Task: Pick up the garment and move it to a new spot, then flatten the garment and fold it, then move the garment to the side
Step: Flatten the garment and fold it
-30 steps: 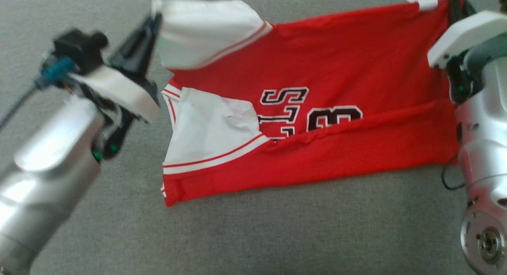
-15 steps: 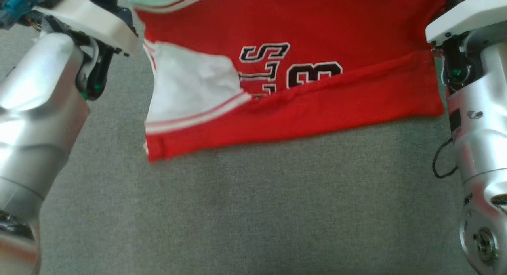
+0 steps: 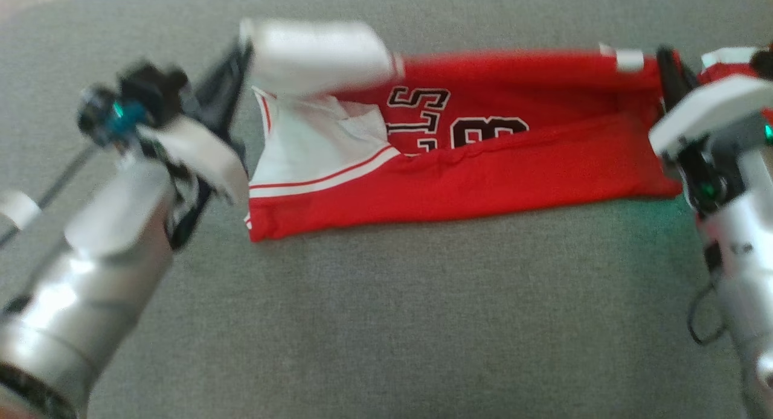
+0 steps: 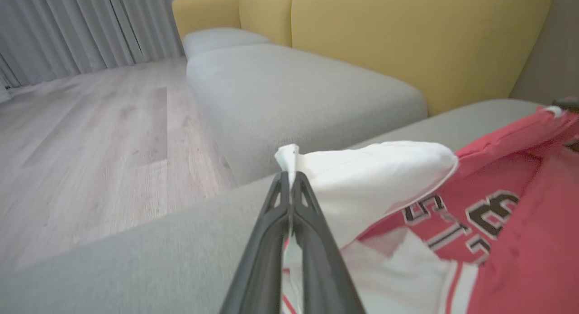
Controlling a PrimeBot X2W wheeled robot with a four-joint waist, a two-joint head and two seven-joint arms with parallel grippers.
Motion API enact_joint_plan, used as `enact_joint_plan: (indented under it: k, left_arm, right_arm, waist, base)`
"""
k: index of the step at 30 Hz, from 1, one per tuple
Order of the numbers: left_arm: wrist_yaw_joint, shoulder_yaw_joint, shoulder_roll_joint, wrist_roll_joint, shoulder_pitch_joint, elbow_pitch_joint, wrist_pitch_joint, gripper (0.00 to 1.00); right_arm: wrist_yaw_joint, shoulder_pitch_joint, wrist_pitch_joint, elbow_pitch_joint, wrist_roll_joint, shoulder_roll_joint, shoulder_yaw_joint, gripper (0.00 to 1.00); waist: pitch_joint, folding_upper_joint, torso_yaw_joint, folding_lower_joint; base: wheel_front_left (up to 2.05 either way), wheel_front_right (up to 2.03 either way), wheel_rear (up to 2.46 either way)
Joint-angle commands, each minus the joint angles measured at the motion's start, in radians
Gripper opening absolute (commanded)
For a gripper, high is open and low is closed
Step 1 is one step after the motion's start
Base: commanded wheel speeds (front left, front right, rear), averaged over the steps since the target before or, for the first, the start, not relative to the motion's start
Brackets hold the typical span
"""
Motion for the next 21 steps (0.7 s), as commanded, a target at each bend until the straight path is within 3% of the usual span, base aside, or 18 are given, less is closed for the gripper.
enact_joint_plan:
  k: [1,7,13,21]
  left_arm:
    - [-0.002,0.02,0.048,0.002,-0.021,-0.026,0.005,0.0]
    - [-0.01,-0.045,0.099,-0.026,0.097,-0.116,0.107,0.0]
    - [-0.003,-0.125,0.132,-0.015,0.191,-0.212,0.212,0.0]
    - [0.042,-0.149,0.155,-0.025,0.229,-0.269,0.287,0.0]
  right_arm:
    - [-0.001,0.005,0.012,-0.043,0.018,-0.022,0.021,0.0]
    - [-0.001,0.118,0.137,-0.096,0.091,-0.114,0.09,0.0]
    - [-0.001,0.198,0.231,-0.155,0.089,-0.199,0.172,0.0]
    - [-0.001,0.241,0.295,-0.202,0.09,-0.239,0.224,0.0]
  waist:
    - [-0.019,0.0,0.01,0.0001]
    - [-0.064,0.0,0.027,0.0001]
    - [-0.089,0.0,0.032,0.0001]
    - [-0.094,0.0,0.024,0.0001]
  base:
    - [0.0,0.0,0.0]
    - [0.0,0.0,0.0]
    - [0.0,0.0,0.0]
    - [0.0,0.0,0.0]
